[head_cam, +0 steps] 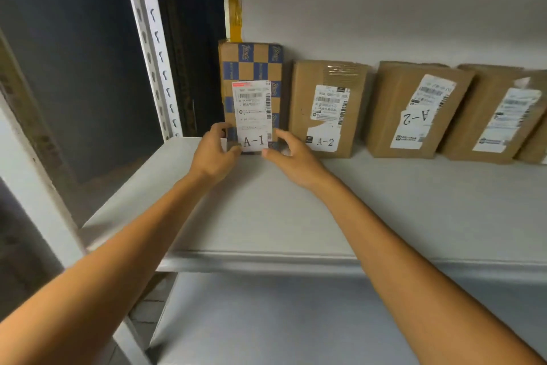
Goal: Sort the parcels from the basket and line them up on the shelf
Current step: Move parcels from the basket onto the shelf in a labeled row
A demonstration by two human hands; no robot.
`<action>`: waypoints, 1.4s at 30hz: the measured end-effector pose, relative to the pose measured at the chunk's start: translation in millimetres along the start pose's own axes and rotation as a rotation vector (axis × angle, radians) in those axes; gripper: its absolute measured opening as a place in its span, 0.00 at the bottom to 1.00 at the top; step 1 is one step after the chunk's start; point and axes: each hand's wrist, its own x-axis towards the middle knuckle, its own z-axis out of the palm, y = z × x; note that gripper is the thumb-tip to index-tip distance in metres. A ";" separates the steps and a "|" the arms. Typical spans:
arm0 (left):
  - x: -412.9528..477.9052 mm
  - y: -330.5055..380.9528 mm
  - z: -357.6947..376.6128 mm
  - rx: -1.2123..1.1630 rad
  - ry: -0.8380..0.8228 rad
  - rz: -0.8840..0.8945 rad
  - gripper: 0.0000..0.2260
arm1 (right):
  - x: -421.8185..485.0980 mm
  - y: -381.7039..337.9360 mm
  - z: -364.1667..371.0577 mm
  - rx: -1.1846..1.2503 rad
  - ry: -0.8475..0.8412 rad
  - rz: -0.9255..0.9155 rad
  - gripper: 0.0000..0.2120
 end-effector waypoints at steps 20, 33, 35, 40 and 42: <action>-121.7 250.9 247.3 0.293 -0.673 0.729 0.22 | -270.7 107.5 -306.5 -0.290 0.538 0.311 0.25; -285.4 458.0 484.9 -0.018 -1.169 1.200 0.21 | -534.7 152.8 -453.9 -0.398 1.018 0.811 0.34; -322.5 477.8 514.7 -0.042 -1.245 1.307 0.21 | -580.4 160.1 -457.7 -0.381 1.120 0.902 0.33; -437.5 501.0 580.0 -0.069 -1.445 1.464 0.22 | -684.6 188.0 -432.9 -0.337 1.321 1.100 0.30; -488.5 503.3 598.8 -0.051 -1.547 1.521 0.22 | -725.6 197.6 -420.6 -0.295 1.366 1.159 0.27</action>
